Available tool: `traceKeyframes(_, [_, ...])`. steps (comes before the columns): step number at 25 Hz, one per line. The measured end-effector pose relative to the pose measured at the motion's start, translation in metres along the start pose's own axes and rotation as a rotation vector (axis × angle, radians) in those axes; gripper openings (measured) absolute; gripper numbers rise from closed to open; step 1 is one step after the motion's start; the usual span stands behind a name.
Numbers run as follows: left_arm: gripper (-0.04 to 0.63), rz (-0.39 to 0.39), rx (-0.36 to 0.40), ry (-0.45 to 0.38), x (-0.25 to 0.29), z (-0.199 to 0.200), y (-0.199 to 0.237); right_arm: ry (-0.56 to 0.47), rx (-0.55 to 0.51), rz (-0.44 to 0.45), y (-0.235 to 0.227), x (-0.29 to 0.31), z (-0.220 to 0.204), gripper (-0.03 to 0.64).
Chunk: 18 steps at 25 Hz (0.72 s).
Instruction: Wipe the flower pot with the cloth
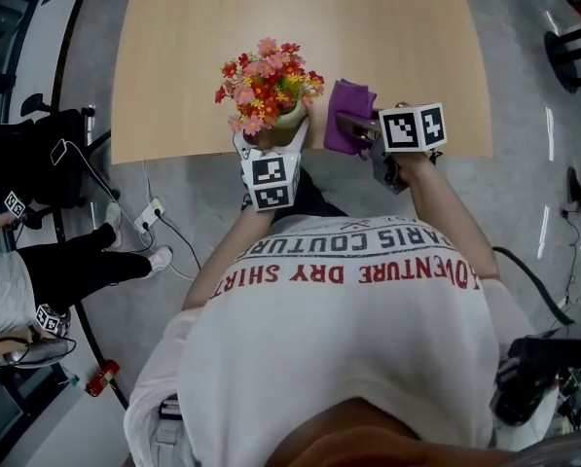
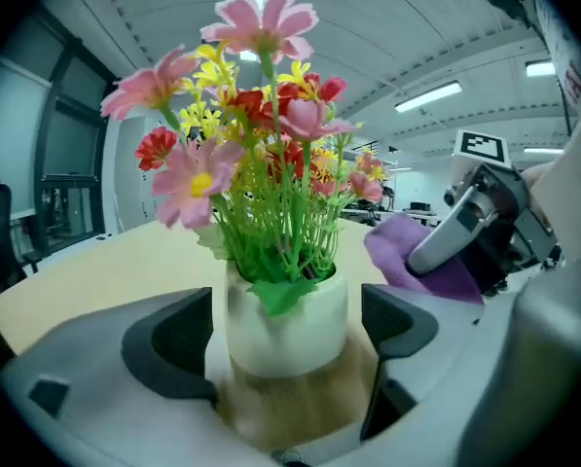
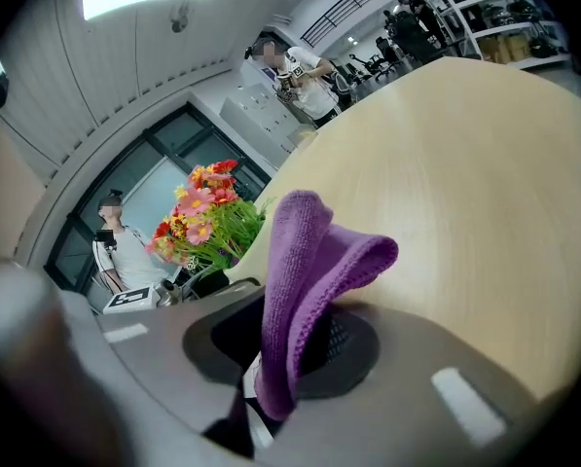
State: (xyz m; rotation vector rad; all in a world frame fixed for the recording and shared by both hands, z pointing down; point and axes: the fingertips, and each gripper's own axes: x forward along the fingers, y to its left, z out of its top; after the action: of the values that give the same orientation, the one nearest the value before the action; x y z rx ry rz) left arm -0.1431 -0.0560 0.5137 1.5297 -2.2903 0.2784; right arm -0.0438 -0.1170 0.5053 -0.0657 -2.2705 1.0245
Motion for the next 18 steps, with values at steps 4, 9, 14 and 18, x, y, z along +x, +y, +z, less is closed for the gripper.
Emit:
traceKeyframes(4, [0.465, 0.079, -0.021, -0.01, 0.007, 0.0, 0.003, -0.02, 0.011, 0.006, -0.006, -0.009, -0.004, 0.06])
traceKeyframes(9, [0.424, 0.101, -0.04, -0.017, 0.009, 0.004, 0.005, -0.033, 0.017, 0.014, -0.007, -0.012, -0.005, 0.06])
traceKeyframes(14, [0.42, 0.06, -0.024, -0.016, 0.006, 0.005, 0.006, -0.038, 0.015, 0.031, -0.002, -0.012, -0.003, 0.06])
traceKeyframes(18, [0.419, -0.016, 0.006, -0.009, 0.003, 0.004, 0.007, -0.035, 0.013, 0.06, 0.008, -0.006, 0.0, 0.06])
